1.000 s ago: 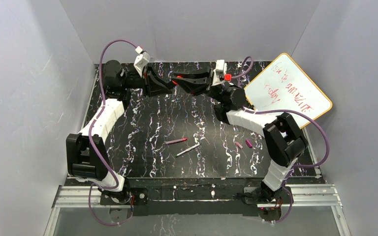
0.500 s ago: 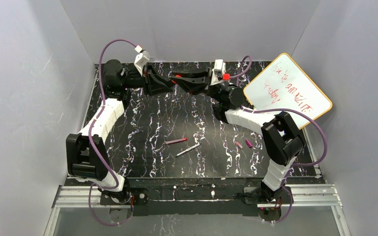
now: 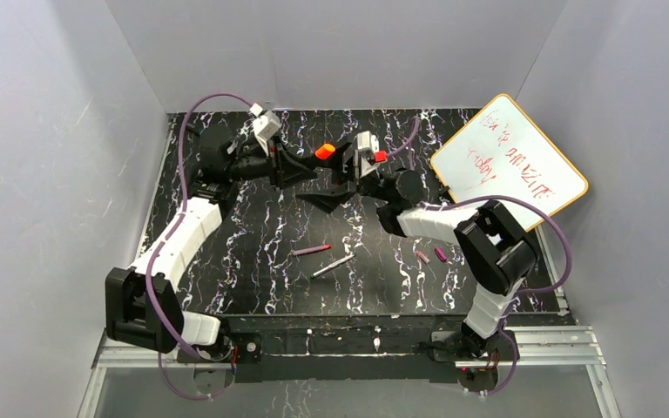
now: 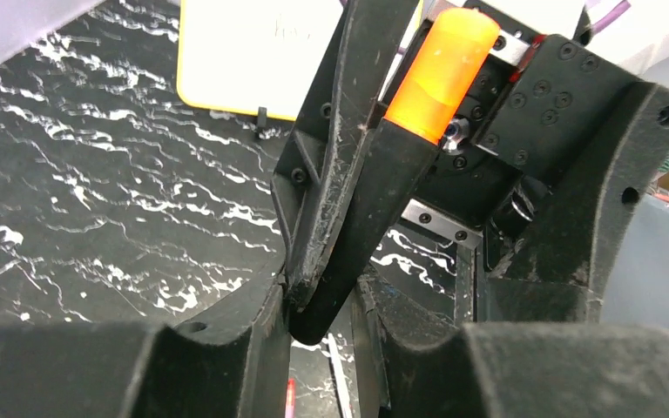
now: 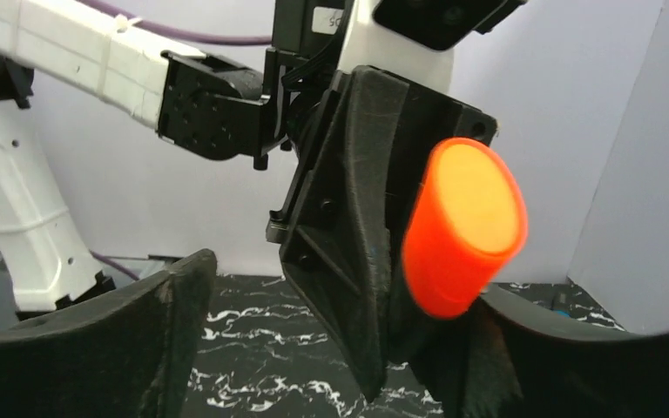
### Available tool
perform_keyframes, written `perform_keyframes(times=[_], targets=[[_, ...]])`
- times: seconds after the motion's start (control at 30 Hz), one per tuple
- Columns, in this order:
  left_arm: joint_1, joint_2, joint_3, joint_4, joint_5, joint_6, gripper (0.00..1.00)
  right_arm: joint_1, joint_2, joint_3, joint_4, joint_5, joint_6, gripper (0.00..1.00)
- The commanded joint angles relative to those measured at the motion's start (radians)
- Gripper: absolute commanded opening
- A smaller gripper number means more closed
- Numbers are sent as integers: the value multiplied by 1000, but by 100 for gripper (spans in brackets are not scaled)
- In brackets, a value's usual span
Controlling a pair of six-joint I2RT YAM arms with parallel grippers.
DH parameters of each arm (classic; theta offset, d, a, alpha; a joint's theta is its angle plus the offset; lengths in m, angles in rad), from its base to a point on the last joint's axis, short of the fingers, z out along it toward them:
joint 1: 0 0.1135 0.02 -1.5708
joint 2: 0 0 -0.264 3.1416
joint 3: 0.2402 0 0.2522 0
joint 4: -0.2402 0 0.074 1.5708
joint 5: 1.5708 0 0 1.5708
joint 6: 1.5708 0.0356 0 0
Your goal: Insert the pens into the pen caps
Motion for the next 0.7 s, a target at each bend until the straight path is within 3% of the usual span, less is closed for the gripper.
perform_keyframes(times=[0.0,0.17,0.3,0.4,0.53,0.67], targets=[[-47,-107,17,-40,-124,143,0,-21,-8,-119,-225,-116,71,98],[-47,-90,13,-204,-239,252,0,-58,-108,-171,-242,-87,55,99],[-46,-89,-29,-200,-294,246,0,-61,-191,-240,-305,-8,13,99],[-46,-93,-66,-198,-316,239,0,-61,-258,-308,-364,137,-42,99],[-46,-105,-117,-216,-351,246,0,-61,-327,-370,-475,457,-76,99],[-46,-101,-152,-289,-452,290,0,-62,-368,-443,-442,584,-89,99]])
